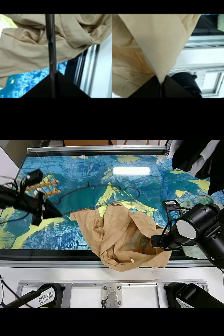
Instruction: Fold the clothes and pants, and hang the long-sleeved shirts on hangers.
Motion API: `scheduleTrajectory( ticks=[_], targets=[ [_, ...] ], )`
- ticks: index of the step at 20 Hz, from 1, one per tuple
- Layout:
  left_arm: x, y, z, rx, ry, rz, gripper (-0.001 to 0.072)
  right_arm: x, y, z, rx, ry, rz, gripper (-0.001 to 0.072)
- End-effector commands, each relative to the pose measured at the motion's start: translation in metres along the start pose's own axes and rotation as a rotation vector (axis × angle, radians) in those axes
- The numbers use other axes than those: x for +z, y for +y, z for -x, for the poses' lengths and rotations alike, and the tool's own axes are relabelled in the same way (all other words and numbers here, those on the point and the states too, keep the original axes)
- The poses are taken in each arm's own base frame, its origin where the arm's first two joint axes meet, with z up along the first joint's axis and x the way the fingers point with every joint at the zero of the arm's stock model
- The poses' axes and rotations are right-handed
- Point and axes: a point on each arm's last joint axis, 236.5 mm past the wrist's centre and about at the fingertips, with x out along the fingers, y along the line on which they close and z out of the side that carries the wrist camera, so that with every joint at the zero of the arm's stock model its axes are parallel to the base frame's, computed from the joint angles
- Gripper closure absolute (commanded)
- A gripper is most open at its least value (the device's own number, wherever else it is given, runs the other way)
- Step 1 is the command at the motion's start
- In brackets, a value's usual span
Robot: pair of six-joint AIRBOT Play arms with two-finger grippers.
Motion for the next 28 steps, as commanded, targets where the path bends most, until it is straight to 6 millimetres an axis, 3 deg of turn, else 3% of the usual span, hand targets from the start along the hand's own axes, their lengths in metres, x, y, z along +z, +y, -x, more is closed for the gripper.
scheduleTrajectory(
  ticks=[1, 8, 13, 15, 17, 20, 23, 26, 28],
  targets=[
    [-0.035, -0.03, -0.025, -0.022, -0.039, -0.023, 0.0695, 0.0, 0.0, 0.0, 0.0, 0.001, 0.001, 0.0697],
    [-0.069, -0.071, -0.07, -0.019, -0.051, 0.062, 0.0694, 0.001, 0.0, -0.001, 0.0, 0.001, -0.003, 0.0697],
    [-0.072, -0.109, -0.101, -0.093, -0.03, 0.02, 0.0694, -0.001, 0.002, -0.001, 0.006, 0.011, -0.013, 0.0697],
    [-0.072, -0.117, -0.109, -0.12, -0.024, 0.007, 0.0693, -0.002, 0.008, -0.001, 0.032, 0.016, 0.032, 0.0696],
    [-0.072, -0.12, -0.112, -0.132, -0.022, 0.0, 0.0693, 0.003, -0.001, 0.003, 0.005, -0.006, 0.038, 0.0697],
    [-0.065, -0.119, -0.117, -0.128, -0.03, -0.024, 0.0693, 0.016, -0.016, 0.019, 0.01, -0.021, 0.018, 0.0698],
    [-0.06, -0.127, -0.124, -0.155, -0.02, -0.065, 0.0693, 0.041, -0.023, 0.039, 0.038, -0.076, 0.018, 0.0698],
    [-0.054, -0.125, -0.131, -0.139, -0.02, -0.096, 0.0693, 0.065, -0.017, 0.057, 0.056, -0.126, 0.055, 0.0698],
    [-0.036, -0.12, -0.131, -0.115, -0.095, -0.103, 0.0693, 0.08, -0.011, 0.067, 0.067, -0.155, 0.071, 0.0698]
  ],
)
